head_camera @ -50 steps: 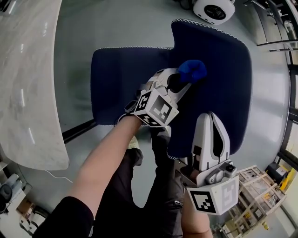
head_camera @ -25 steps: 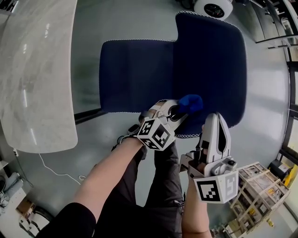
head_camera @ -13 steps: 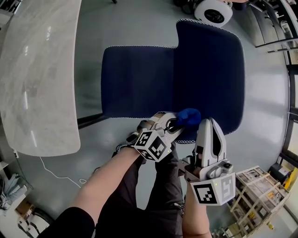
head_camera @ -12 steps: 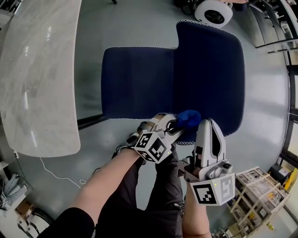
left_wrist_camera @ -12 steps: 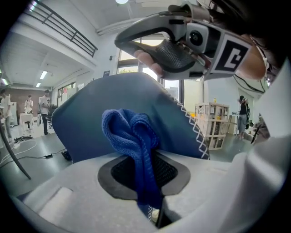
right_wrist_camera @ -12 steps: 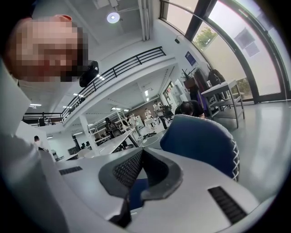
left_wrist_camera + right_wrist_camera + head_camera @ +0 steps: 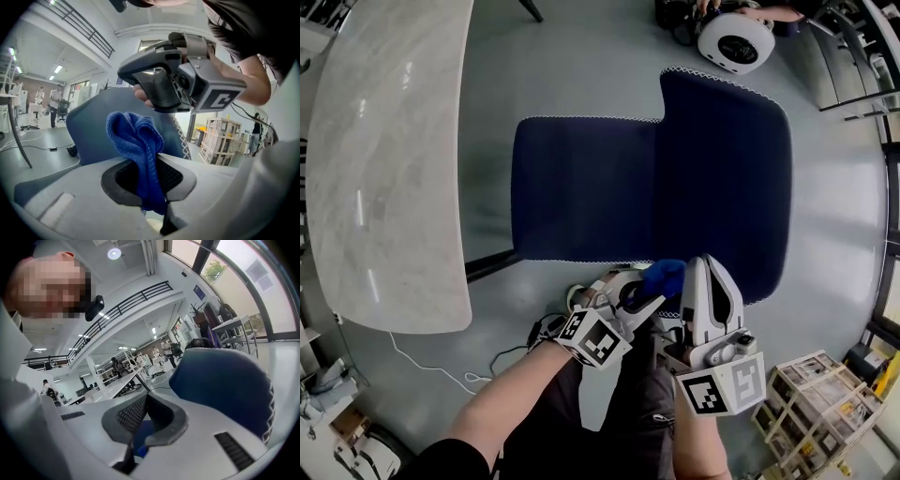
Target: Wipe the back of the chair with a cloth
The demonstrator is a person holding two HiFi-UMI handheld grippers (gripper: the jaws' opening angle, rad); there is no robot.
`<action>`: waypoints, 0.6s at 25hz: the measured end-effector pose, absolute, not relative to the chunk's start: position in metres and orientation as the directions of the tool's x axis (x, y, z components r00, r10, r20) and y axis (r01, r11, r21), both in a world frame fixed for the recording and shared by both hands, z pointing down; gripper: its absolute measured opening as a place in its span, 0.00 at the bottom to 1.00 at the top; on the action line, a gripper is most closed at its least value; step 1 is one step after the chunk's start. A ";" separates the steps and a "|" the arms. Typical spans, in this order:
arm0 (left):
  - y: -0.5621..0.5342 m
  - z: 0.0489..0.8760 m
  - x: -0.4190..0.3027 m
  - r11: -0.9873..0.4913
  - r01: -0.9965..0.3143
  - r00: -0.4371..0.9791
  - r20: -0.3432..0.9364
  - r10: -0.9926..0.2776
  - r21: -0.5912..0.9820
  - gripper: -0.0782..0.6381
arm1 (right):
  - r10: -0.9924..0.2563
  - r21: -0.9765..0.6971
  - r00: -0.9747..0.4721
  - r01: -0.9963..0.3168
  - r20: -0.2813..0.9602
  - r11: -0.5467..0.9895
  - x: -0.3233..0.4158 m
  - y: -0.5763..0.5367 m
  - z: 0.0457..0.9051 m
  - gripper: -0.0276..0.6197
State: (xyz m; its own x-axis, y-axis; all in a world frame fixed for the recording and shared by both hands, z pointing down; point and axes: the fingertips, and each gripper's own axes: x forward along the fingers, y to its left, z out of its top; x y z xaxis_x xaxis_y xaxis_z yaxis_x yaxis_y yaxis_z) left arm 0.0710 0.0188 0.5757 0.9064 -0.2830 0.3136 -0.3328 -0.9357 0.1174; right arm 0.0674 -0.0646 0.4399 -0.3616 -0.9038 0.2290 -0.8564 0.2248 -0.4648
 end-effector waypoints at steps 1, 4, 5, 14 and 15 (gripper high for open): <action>0.017 0.567 0.068 -0.930 -0.345 0.902 0.317 -0.291 0.129 0.21 | -0.898 -0.463 -0.374 -0.855 0.233 0.236 0.066 -0.065 0.434 0.06; 0.011 0.531 0.057 -0.905 -0.392 0.889 0.321 -0.326 0.166 0.21 | -0.879 -0.450 -0.411 -0.850 0.241 0.274 0.063 -0.064 0.410 0.06; 0.009 0.517 0.052 -0.894 -0.410 0.884 0.320 -0.340 0.181 0.21 | -0.873 -0.441 -0.423 -0.850 0.243 0.289 0.062 -0.062 0.400 0.06; 0.006 0.406 0.014 -0.837 -0.511 0.844 0.300 -0.445 0.196 0.21 | -0.854 -0.385 -0.464 -0.852 0.238 0.355 0.051 -0.048 0.327 0.06; 0.006 0.396 0.010 -0.829 -0.522 0.838 0.301 -0.455 0.201 0.21 | -0.849 -0.382 -0.473 -0.849 0.237 0.366 0.049 -0.046 0.320 0.06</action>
